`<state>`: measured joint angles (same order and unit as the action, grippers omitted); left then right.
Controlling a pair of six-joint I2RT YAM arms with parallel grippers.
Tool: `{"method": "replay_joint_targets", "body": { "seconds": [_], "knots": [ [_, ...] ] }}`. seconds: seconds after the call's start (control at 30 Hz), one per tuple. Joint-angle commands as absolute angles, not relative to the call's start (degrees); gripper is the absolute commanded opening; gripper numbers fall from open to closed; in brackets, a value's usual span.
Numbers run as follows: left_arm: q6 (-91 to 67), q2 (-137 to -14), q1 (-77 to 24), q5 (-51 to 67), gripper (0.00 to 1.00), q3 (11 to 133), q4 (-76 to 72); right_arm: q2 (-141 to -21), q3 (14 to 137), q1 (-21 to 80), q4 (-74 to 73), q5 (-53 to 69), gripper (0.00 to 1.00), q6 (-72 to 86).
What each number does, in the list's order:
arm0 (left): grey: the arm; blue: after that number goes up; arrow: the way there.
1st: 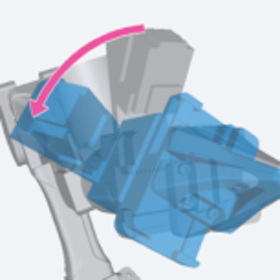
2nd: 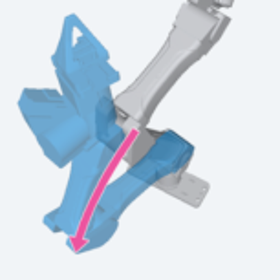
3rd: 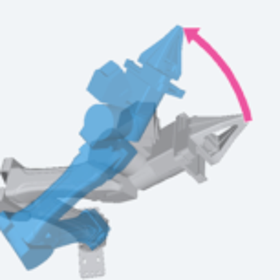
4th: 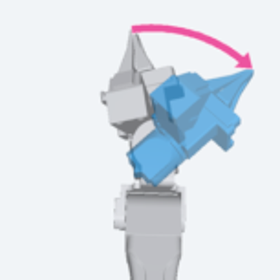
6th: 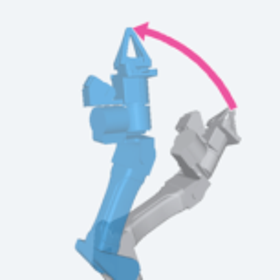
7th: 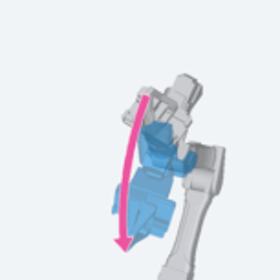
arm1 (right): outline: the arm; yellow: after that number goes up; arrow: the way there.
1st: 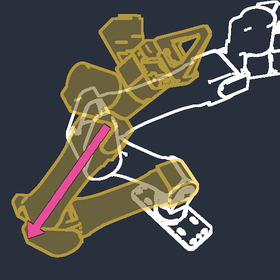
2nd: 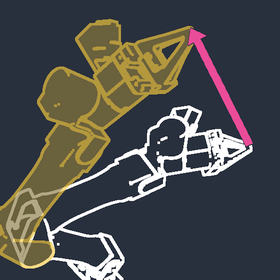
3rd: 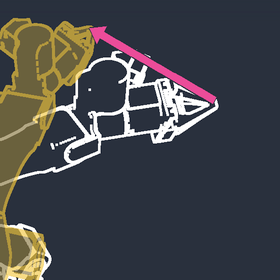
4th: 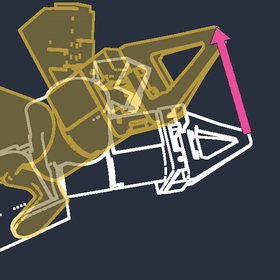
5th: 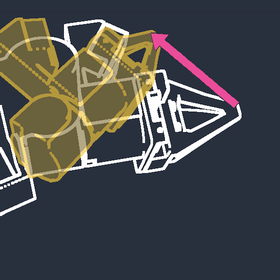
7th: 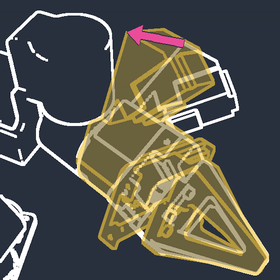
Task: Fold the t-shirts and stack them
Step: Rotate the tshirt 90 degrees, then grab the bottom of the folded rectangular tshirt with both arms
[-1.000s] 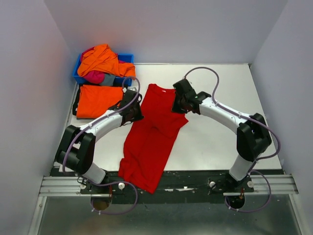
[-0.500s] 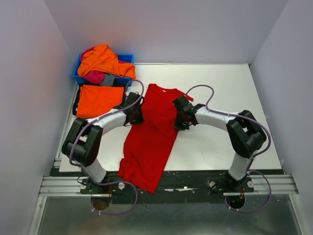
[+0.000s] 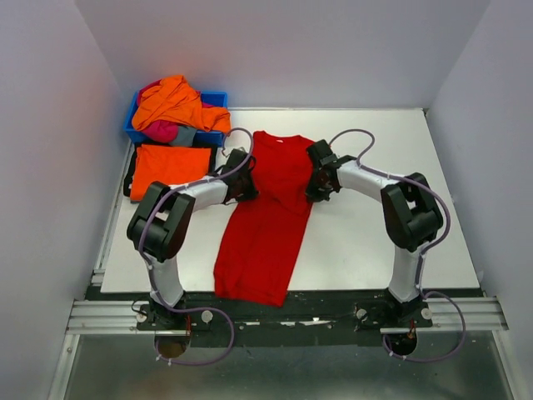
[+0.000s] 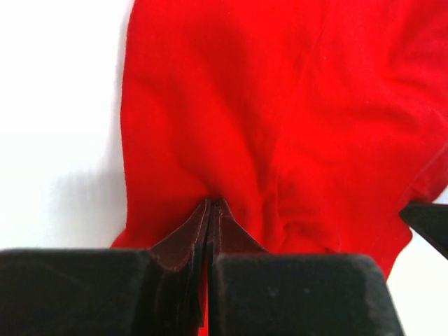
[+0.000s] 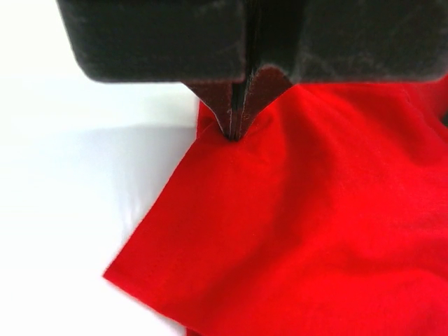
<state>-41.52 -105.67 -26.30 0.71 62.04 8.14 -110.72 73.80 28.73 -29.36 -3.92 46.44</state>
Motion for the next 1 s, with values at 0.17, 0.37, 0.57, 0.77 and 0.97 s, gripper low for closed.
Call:
{"method": "replay_joint_targets", "body": {
  "seconds": [0.17,0.37,0.57,0.77,0.97],
  "knots": [
    [-54.31,-114.07,-30.06,-2.37,0.11,65.2,0.26,-122.6,85.94,19.08,-35.32,-4.75,0.01,40.43],
    [-55.11,-118.39,-29.8,-3.69,0.1,68.99,-3.79,-125.24,93.95,16.61,-38.4,-4.92,0.01,38.68],
    [-50.72,-113.66,-29.53,-5.27,0.15,69.26,-0.09,-119.02,90.98,16.52,-34.99,-2.82,0.17,35.95],
    [-46.85,-106.62,-28.3,-6.33,0.18,66.45,5.7,-110.67,83.6,16.52,-31.3,1.56,0.28,34.28],
    [-43.07,-104.76,-24.88,-4.93,0.29,66.43,7.64,-99.86,69.28,16.96,-25.58,5.62,0.36,33.48]
  ]
}}
